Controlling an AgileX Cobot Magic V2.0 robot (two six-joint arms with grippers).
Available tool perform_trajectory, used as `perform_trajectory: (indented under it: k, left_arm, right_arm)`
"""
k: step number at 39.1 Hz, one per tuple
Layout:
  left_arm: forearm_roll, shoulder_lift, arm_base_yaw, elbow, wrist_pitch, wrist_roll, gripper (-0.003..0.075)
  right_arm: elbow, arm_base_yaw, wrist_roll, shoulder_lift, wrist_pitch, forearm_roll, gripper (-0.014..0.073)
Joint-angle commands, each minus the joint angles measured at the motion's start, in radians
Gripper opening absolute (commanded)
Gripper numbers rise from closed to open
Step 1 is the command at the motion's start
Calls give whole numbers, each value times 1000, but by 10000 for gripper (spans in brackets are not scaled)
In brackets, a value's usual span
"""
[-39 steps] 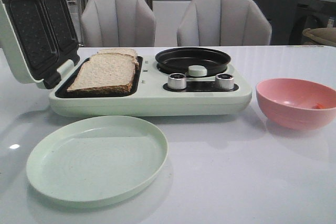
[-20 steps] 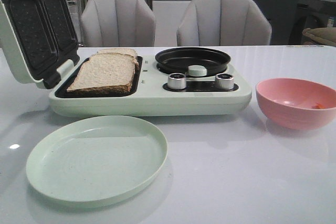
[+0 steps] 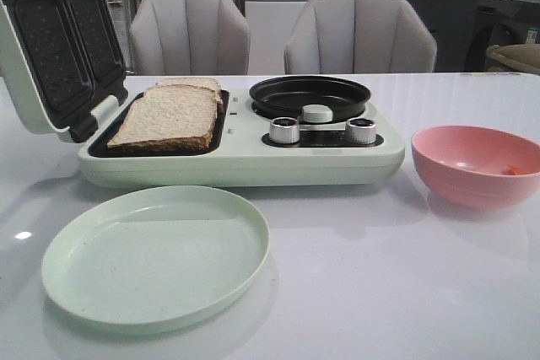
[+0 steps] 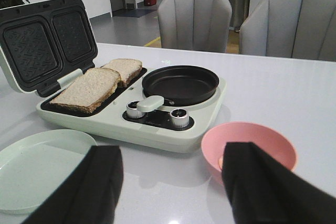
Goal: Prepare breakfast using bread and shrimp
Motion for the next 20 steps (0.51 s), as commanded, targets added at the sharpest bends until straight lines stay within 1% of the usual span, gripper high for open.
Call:
perform_trajectory:
  k: [1,6,9,13,16,20]
  left_arm:
    - [-34,21,4,-63,-41,-10,353]
    - [-43,106,9,-128,49,67,353]
    - [-106,155,26,-163,112,122,353]
    - [-269,204,55,-184,168,240,353]
    - [-436,229,80,-184,199,342,353]
    - [-593,262,106,-184,262,447,353]
  right_arm:
    - [-23,-4,-2,9,-90,-5,507]
    - [-23,-4,-2,9,-90,-5,507]
    - [-23,-4,-2,9,-90,-5,507]
    - [-23,-4,-2,9,-90,-5,507]
    - [-23,-4,-2,9,-90,-5,507]
    - [-23,-4,-2,9,-90,-5,507]
